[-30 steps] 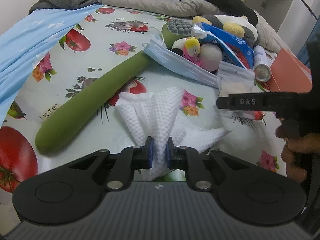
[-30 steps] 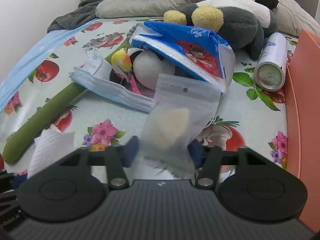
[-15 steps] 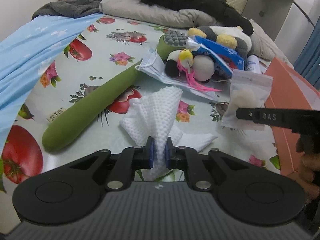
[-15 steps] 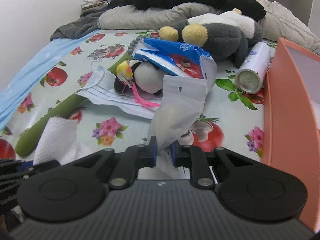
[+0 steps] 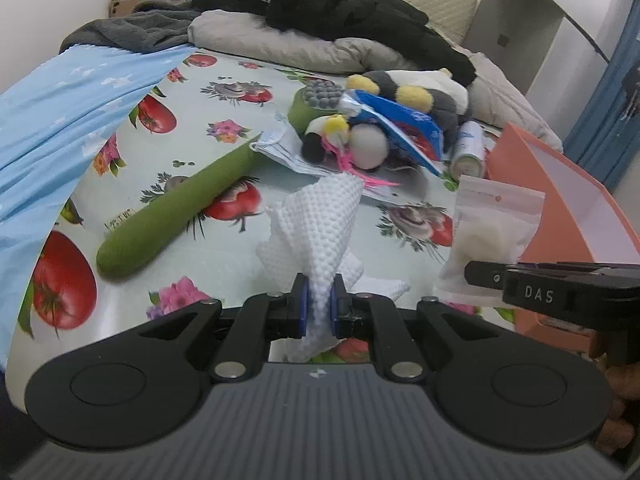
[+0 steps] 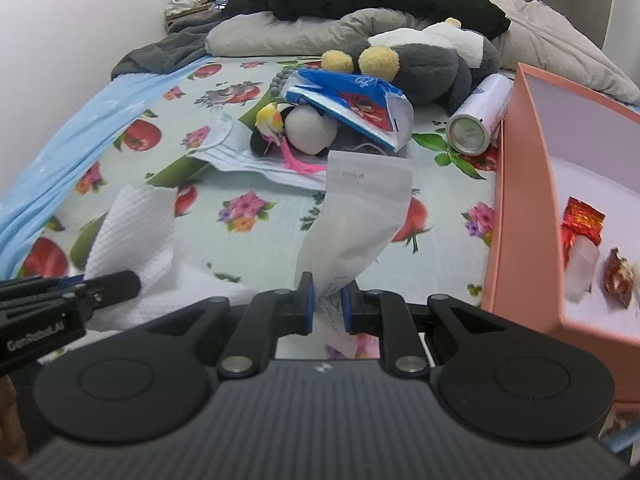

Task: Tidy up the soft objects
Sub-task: 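Carry the towel and clear bag over the pink box with both tools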

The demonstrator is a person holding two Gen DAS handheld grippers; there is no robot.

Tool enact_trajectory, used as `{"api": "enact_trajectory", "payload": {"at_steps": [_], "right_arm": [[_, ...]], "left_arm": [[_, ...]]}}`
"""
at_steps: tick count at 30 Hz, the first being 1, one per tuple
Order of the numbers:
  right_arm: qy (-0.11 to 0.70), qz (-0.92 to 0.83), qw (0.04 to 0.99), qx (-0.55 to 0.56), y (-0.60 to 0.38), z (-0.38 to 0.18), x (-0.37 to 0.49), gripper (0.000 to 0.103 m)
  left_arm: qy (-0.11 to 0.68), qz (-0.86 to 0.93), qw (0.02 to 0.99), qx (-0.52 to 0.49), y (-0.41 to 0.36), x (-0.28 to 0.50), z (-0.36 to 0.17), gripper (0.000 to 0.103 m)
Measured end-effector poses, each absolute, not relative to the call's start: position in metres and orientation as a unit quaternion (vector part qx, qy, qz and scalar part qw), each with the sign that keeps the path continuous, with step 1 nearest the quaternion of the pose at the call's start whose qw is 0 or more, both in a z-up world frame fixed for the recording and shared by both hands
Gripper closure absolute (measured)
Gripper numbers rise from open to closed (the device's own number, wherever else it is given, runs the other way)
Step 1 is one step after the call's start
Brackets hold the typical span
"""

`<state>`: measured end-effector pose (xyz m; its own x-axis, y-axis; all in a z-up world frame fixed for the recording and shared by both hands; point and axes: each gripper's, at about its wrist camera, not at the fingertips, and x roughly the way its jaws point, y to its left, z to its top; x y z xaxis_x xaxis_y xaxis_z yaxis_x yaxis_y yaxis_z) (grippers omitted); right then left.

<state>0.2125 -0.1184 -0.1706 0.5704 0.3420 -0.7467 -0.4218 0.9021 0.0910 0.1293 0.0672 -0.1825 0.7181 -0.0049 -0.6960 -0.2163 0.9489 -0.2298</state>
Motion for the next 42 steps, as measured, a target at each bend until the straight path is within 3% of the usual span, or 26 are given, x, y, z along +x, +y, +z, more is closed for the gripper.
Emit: {"api": "enact_trajectory", "payload": {"at_steps": [17,42], "right_arm": [[0.389,0.201,0.898,-0.04,-0.153,-0.13,0.175,0.086],[0.27,0.145,0.952,-0.007,-0.242,-0.007,0.202,0.086]], "left_arm": [[0.339,0.039,0.93,-0.135,0.035,0.096,-0.133,0.09],[0.243,-0.066,0.959,-0.129,-0.062,0.168,0.006,0.09]]}}
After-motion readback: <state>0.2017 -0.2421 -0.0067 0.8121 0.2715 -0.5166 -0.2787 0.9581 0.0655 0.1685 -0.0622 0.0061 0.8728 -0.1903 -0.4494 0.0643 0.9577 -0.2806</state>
